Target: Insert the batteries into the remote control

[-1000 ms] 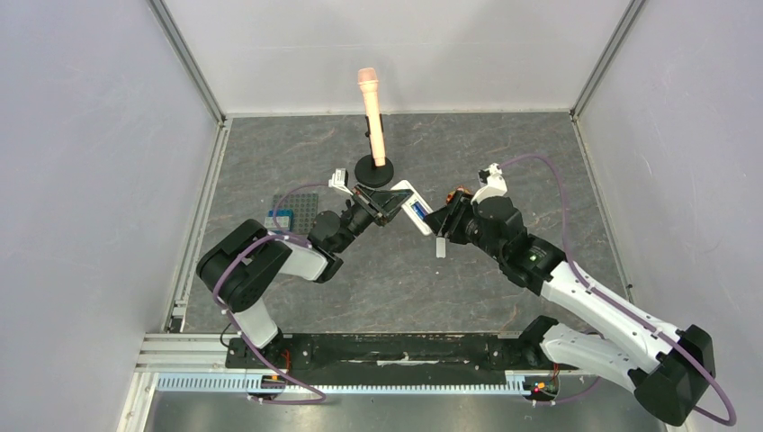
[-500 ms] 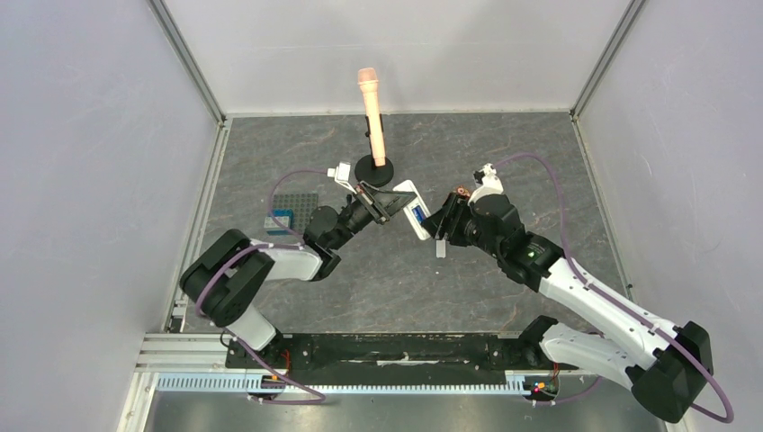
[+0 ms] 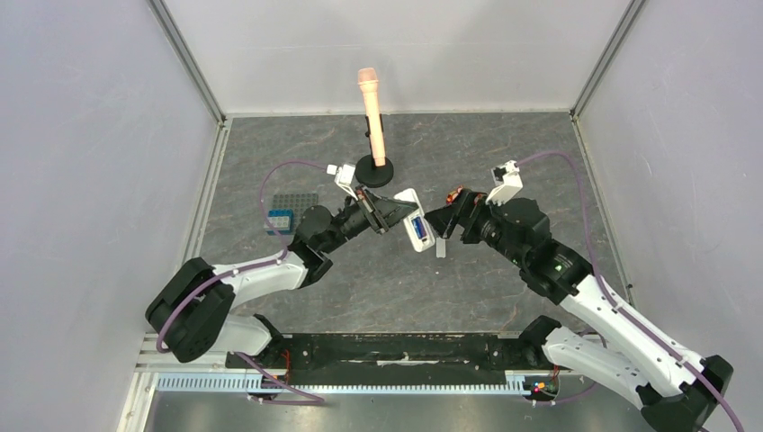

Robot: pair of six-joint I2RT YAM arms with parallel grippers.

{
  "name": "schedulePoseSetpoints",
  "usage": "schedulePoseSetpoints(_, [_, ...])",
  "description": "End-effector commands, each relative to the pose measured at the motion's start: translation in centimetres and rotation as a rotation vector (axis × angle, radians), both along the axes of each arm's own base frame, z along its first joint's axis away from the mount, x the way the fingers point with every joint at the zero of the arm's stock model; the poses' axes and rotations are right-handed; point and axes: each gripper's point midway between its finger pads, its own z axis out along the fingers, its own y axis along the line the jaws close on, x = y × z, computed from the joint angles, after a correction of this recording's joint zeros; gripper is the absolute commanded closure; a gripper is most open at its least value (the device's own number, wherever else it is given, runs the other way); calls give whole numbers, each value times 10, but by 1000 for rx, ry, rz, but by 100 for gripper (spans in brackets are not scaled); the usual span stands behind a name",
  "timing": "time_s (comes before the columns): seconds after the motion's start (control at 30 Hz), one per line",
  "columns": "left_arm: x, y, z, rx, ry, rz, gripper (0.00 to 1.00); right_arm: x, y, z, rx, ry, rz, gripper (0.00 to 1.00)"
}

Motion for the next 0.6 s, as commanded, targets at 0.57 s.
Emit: schedulePoseSetpoints(0.57, [2, 55, -25, 204, -26, 197, 98, 46, -37, -92, -419, 99, -190, 31])
